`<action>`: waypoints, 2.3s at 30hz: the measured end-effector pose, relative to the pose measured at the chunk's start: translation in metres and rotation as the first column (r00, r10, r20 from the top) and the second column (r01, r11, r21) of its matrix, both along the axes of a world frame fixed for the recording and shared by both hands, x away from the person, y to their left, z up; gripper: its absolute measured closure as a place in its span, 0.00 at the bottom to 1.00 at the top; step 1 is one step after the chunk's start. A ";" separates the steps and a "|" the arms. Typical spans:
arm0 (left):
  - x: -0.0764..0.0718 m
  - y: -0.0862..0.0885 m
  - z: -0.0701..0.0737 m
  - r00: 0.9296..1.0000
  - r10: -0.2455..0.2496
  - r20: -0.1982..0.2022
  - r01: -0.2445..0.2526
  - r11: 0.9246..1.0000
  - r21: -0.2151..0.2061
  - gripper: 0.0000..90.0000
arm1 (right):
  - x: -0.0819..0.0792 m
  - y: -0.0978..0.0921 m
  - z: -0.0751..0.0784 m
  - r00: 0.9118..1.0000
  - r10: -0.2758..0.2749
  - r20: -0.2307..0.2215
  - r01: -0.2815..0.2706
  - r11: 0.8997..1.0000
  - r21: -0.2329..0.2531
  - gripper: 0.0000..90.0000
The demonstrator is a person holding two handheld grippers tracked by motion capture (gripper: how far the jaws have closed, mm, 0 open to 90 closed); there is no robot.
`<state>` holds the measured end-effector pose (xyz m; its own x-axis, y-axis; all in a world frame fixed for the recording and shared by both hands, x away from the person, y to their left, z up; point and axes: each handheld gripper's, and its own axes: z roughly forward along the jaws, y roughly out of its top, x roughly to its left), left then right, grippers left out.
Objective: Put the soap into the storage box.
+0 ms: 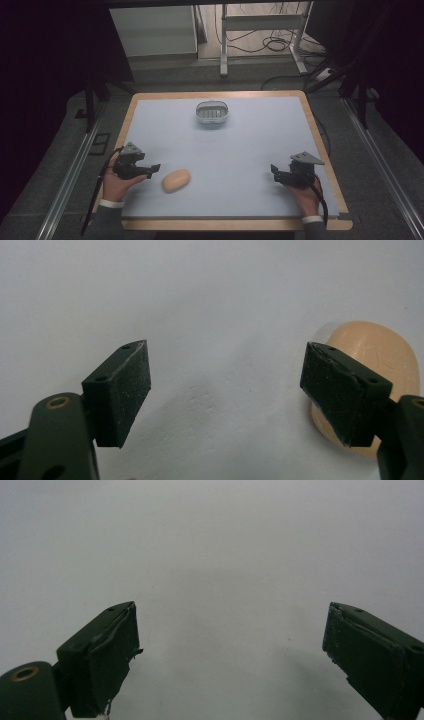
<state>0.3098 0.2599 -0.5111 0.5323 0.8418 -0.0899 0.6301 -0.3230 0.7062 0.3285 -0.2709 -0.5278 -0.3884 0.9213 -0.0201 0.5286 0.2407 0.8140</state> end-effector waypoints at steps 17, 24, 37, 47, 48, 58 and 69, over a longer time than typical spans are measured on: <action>-0.005 -0.006 0.006 0.999 -0.051 -0.005 0.051 0.999 0.017 0.24 | -0.001 -0.002 0.000 1.000 -0.002 0.010 0.002 1.000 0.022 0.09; -0.003 -0.017 0.016 0.994 -0.104 -0.043 0.107 0.992 0.072 0.23 | -0.001 -0.002 0.000 1.000 0.000 0.009 0.000 1.000 0.022 0.10; 0.003 -0.036 0.034 0.981 -0.180 -0.069 0.186 0.977 0.106 0.23 | -0.002 -0.002 0.000 1.000 -0.006 0.016 0.005 1.000 0.024 0.10; 0.005 -0.058 0.026 0.958 -0.255 -0.134 0.272 0.953 0.136 0.23 | -0.001 -0.002 0.000 1.000 -0.007 0.011 0.007 1.000 0.015 0.10; 0.005 -0.062 0.024 0.951 -0.271 -0.147 0.292 0.946 0.141 0.22 | -0.001 -0.002 0.000 1.000 -0.008 0.011 0.008 1.000 0.015 0.10; 0.004 -0.076 0.015 0.931 -0.309 -0.194 0.341 0.926 0.161 0.22 | -0.001 -0.002 0.000 1.000 -0.007 0.012 0.007 1.000 0.013 0.10; 0.006 -0.086 0.004 0.914 -0.325 -0.242 0.374 0.907 0.192 0.23 | -0.001 -0.001 0.000 1.000 -0.008 0.012 0.008 1.000 0.011 0.10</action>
